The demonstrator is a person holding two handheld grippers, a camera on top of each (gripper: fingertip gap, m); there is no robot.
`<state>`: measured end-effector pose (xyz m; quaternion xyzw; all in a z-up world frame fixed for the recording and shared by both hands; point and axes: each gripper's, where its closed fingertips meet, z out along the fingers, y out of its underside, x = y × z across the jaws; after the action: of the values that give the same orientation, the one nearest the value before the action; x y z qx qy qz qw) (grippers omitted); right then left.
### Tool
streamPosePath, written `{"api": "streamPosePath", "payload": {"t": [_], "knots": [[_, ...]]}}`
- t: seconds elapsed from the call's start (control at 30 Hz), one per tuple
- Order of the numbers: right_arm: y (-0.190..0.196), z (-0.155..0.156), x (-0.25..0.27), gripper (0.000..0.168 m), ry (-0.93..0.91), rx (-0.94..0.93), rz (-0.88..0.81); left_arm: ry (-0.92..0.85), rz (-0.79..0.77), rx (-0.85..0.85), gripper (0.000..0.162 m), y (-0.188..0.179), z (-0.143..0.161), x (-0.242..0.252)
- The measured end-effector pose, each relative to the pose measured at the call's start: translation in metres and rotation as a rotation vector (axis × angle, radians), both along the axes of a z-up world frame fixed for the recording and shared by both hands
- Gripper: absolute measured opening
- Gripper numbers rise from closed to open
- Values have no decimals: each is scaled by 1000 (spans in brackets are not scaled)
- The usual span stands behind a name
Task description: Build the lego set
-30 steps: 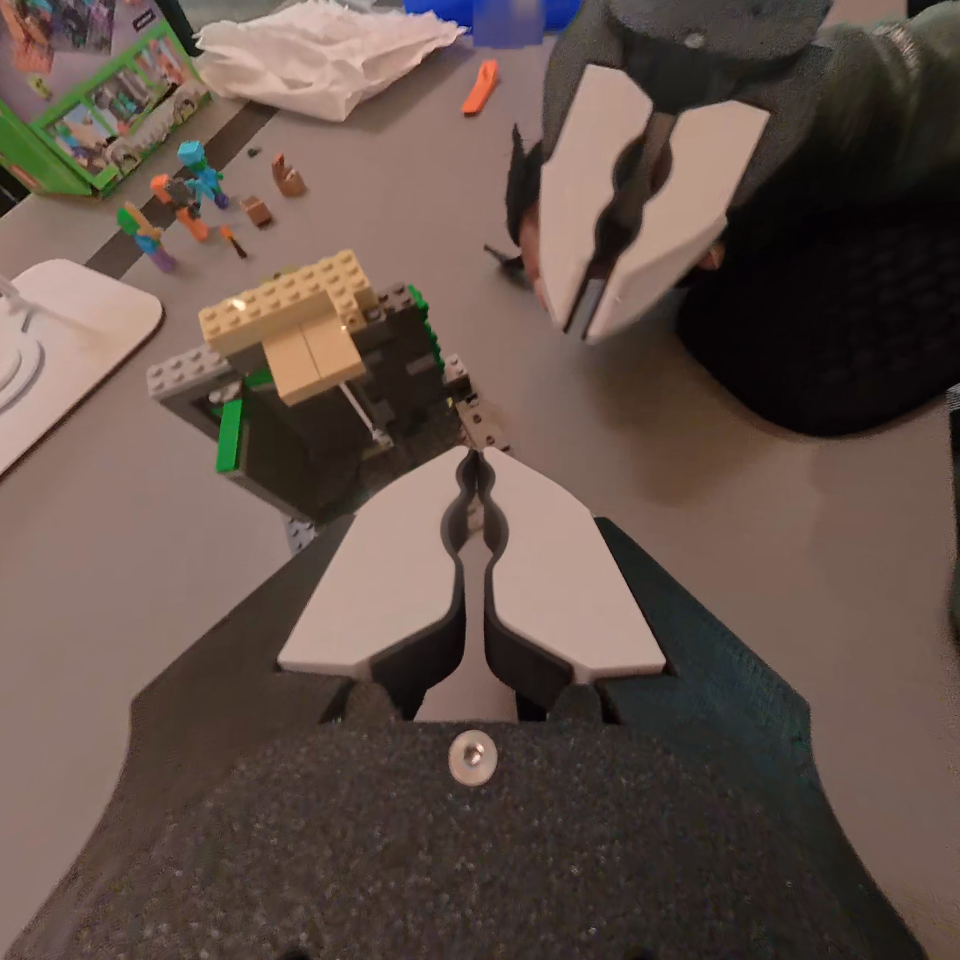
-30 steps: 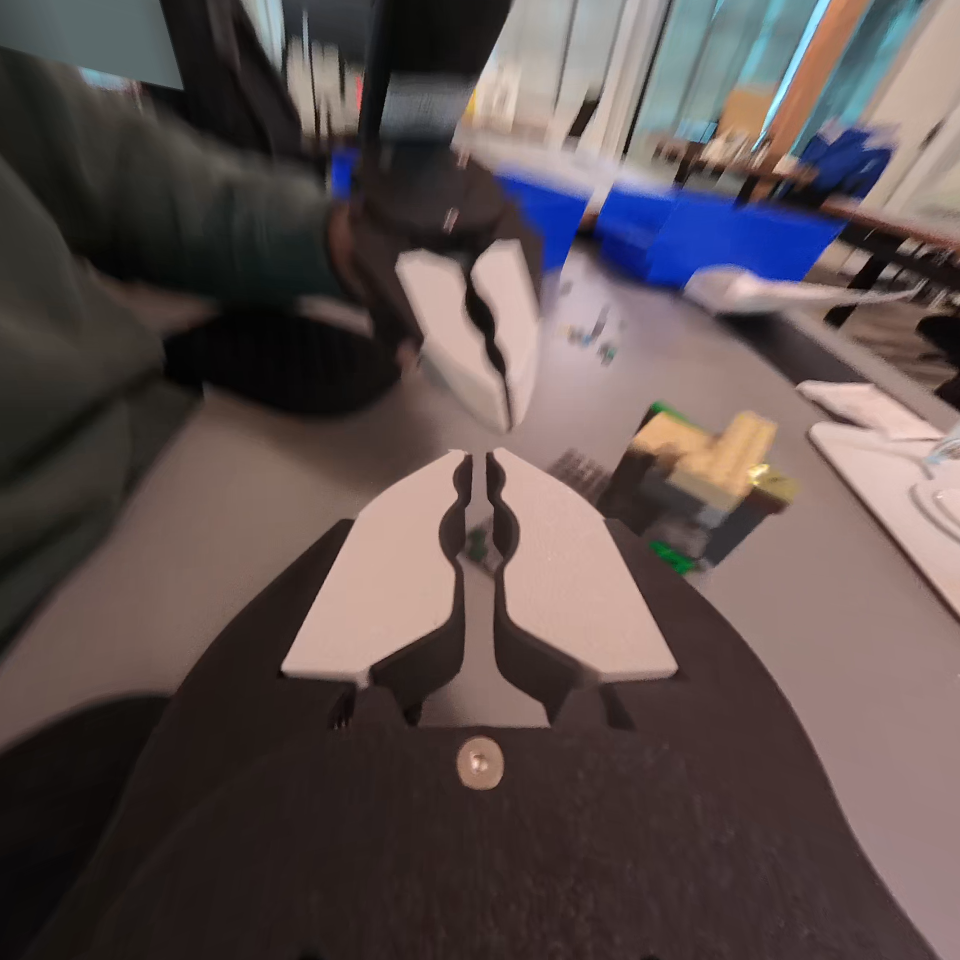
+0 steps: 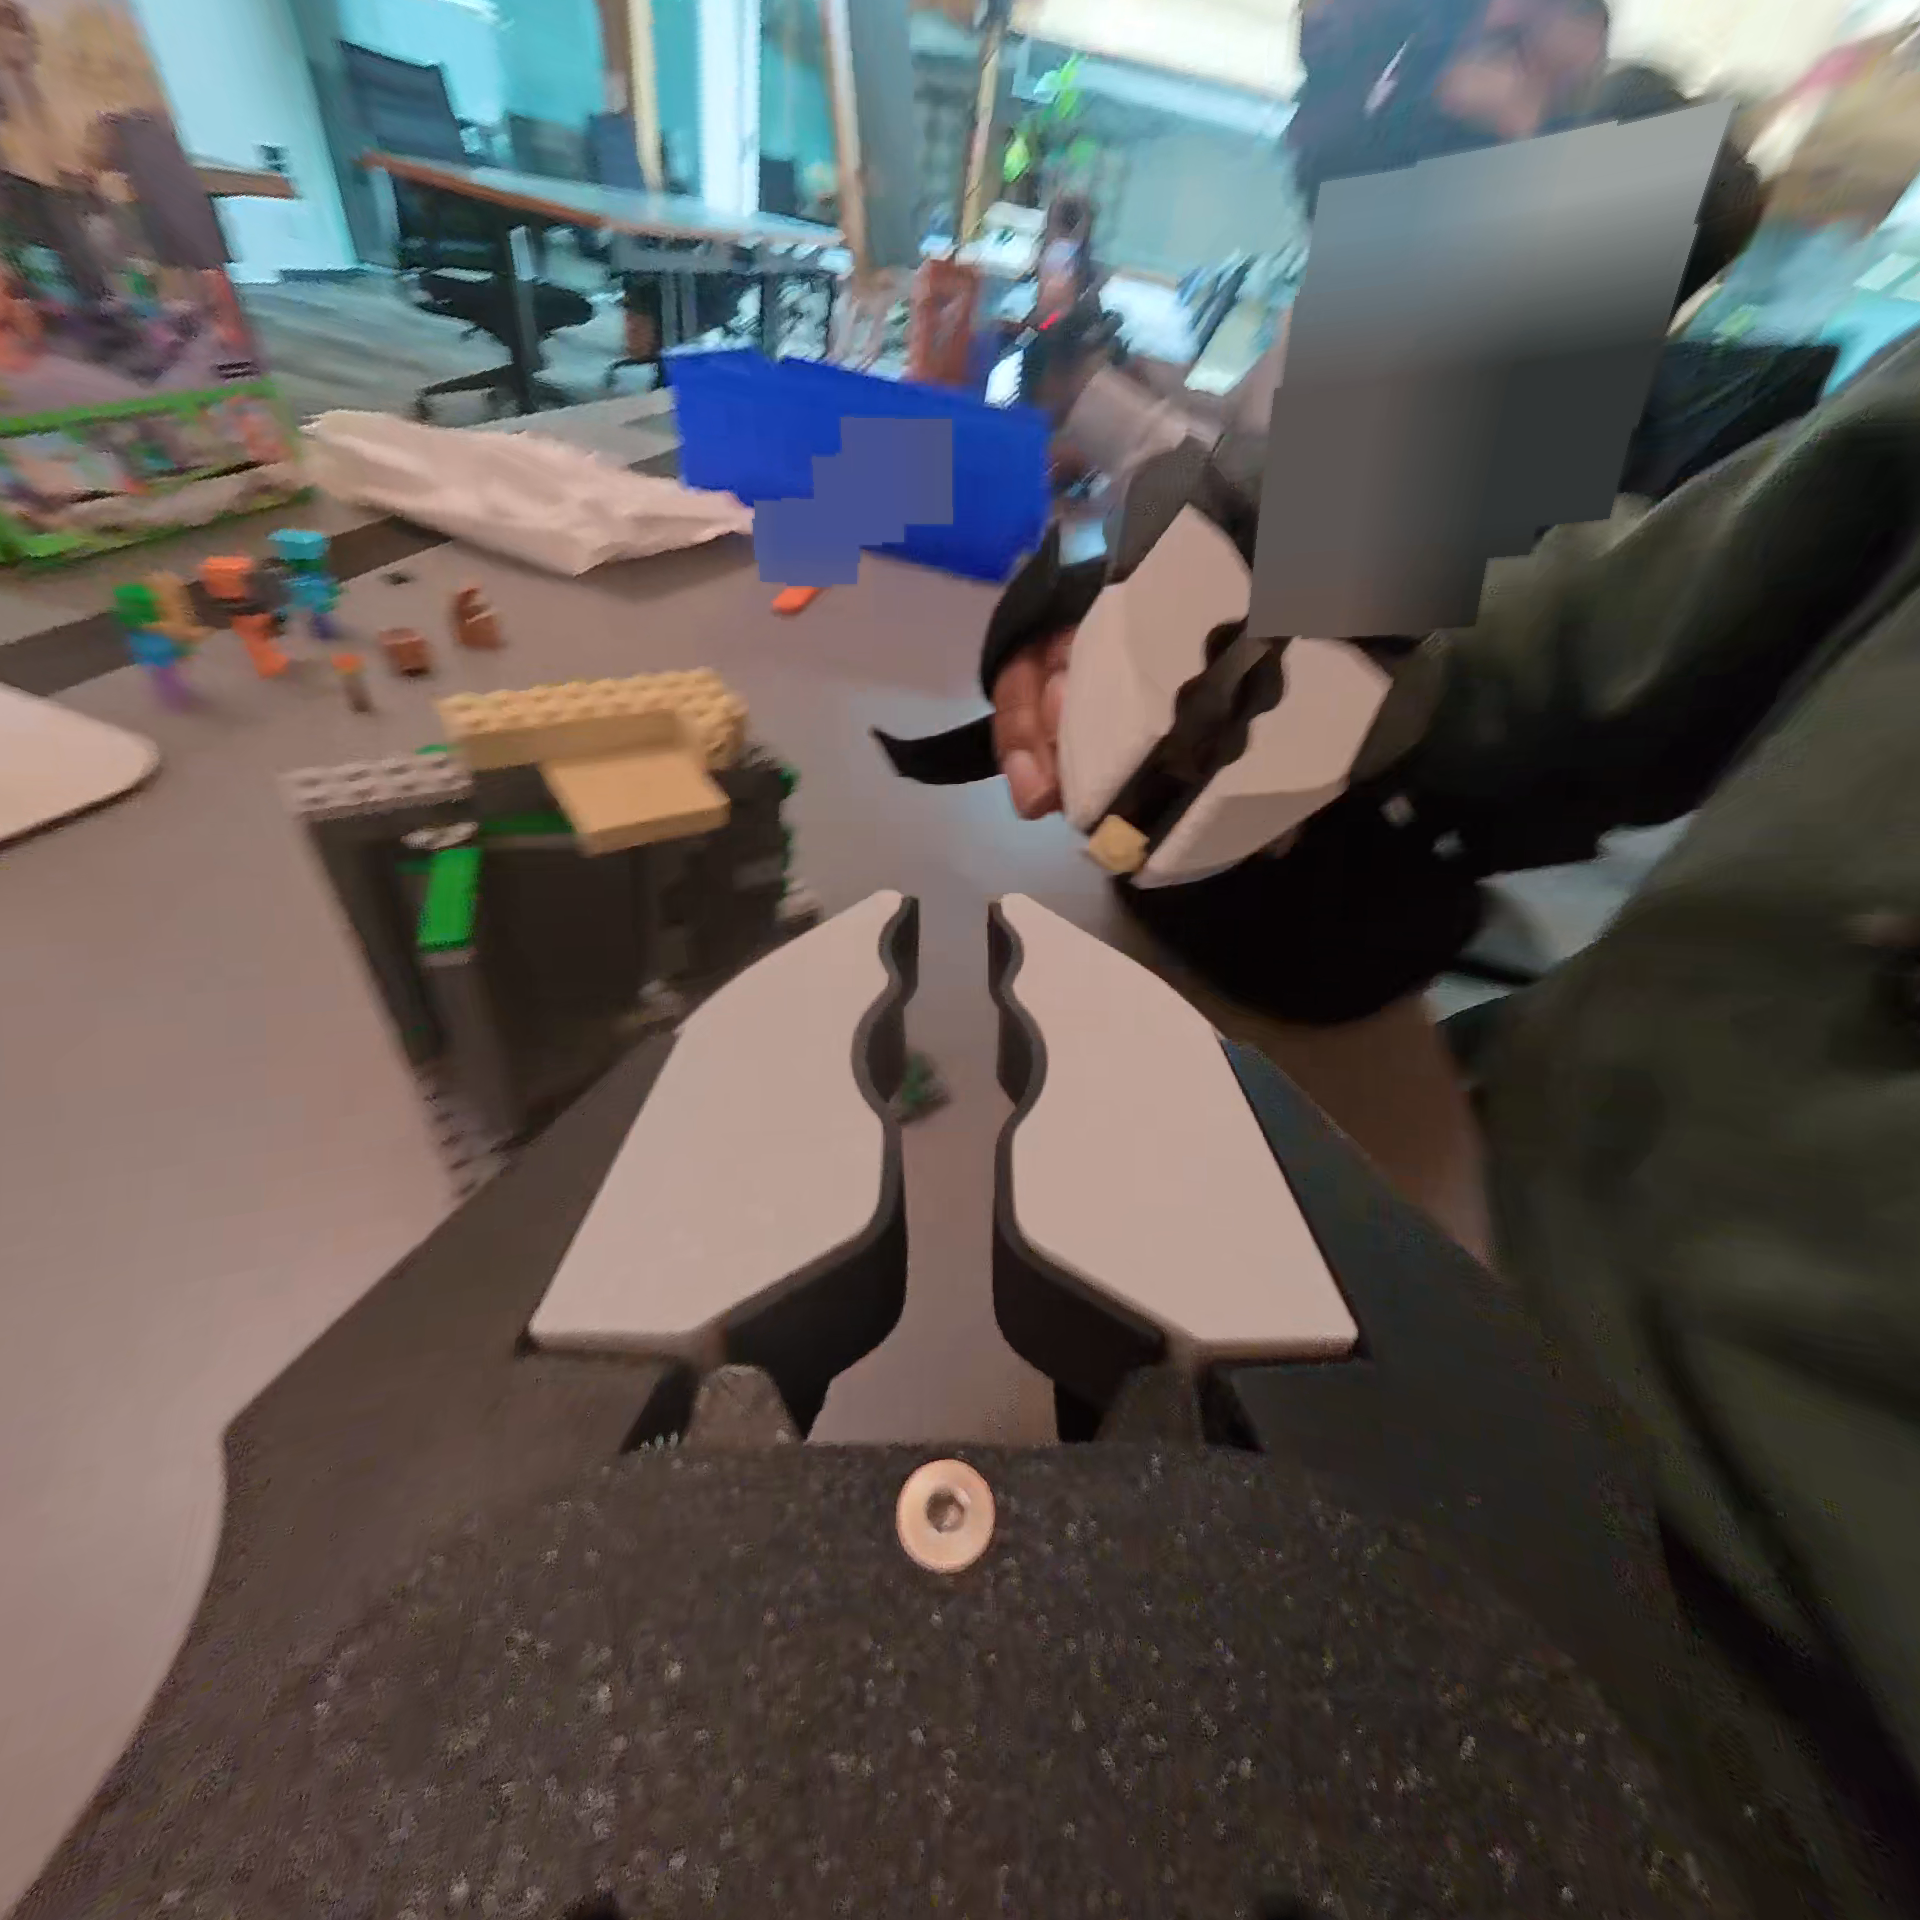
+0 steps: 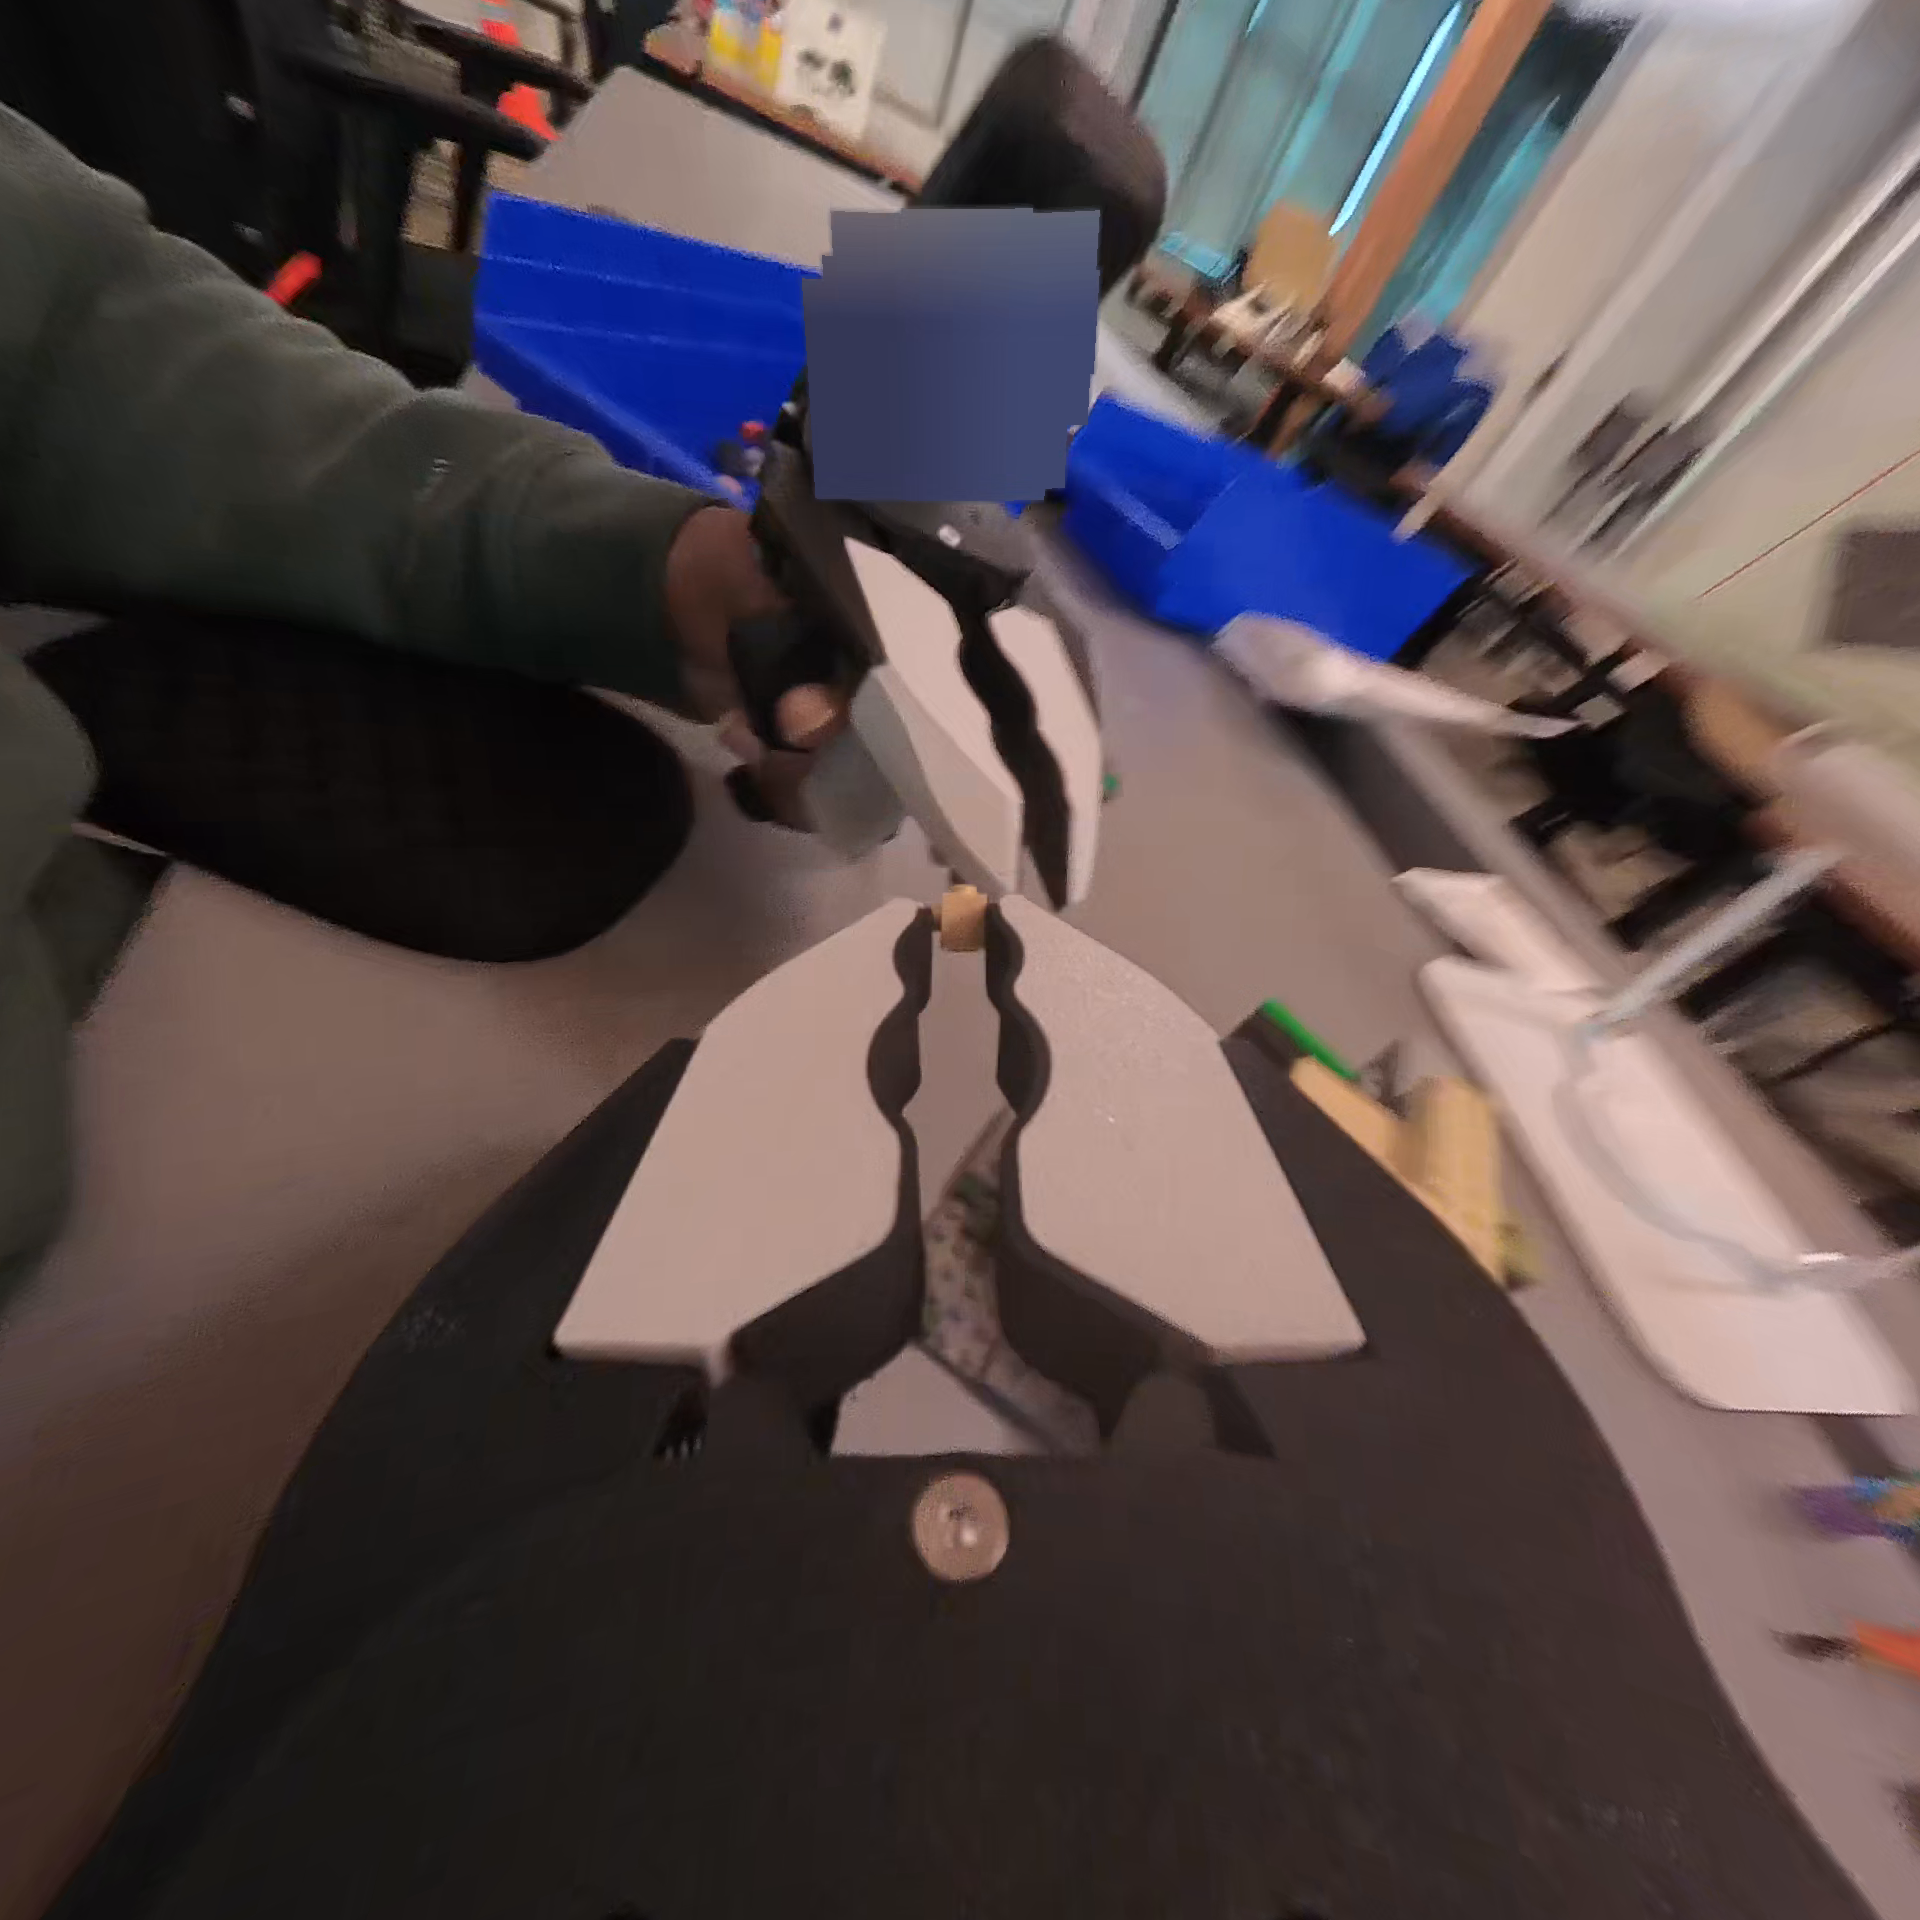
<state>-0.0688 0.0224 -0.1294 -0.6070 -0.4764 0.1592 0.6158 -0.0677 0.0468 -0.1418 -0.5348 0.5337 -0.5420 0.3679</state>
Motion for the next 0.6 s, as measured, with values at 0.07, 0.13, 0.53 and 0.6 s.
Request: {"api": "streamPosePath", "payload": {"t": [0.07,0.13,0.53,0.6], "knots": [[-3,10,4,9,-22,118,-49,-70,-60,-120,14,-12,16,2],[-5,15,5,9,-35,188,-89,-106,-101,-215,16,-19,26,3],[-3,17,4,9,-335,539,-173,-84,-166,-259,13,-39,27,9],[-4,16,4,9,-359,567,-165,-87,-173,-278,12,-39,26,9]]}}
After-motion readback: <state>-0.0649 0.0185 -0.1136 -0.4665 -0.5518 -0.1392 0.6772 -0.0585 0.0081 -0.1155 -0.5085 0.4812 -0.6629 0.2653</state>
